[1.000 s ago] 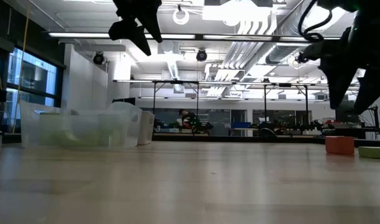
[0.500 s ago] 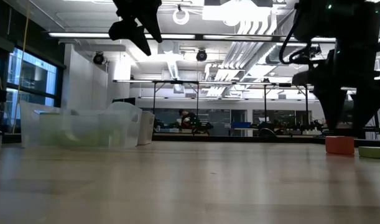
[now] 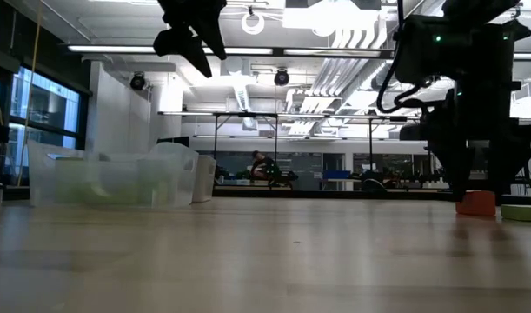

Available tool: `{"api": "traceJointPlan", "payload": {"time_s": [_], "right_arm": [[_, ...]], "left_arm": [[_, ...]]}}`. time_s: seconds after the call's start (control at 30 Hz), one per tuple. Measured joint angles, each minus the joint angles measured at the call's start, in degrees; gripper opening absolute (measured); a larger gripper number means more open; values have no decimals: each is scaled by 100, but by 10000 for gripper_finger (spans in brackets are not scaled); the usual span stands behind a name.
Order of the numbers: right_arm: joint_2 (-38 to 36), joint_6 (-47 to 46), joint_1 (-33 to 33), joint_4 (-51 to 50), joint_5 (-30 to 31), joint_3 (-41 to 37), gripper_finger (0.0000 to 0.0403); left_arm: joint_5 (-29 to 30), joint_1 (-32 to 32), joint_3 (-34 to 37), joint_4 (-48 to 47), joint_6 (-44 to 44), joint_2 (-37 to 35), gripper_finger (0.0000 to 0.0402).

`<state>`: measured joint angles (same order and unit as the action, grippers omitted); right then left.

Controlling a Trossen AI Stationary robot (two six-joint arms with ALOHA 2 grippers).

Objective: Sort & place blocks by color
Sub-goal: Put the orange block into the gray bin

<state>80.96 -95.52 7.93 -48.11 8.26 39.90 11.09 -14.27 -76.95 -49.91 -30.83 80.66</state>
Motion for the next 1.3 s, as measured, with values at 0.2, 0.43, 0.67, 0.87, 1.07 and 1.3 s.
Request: {"api": "traceJointPlan", "payload": {"time_s": [0.2,0.43,0.67,0.87,1.07,1.3], "right_arm": [[159,140,-84,196,-160,0,192],[160,154,-82,148,-399,0,147],[159,166,-82,98,-349,4,122],[156,174,-82,100,-347,7,118],[156,175,-78,101,-386,7,115],[156,350,-66,116,-390,11,114]], "left_arm": [[-2,1,0,-1,107,0,168],[0,-1,0,-2,146,0,168],[-2,1,0,-2,299,0,168],[-2,1,0,-3,299,0,168],[-2,1,0,-4,299,0,168],[-2,-1,0,-4,299,0,168]]}}
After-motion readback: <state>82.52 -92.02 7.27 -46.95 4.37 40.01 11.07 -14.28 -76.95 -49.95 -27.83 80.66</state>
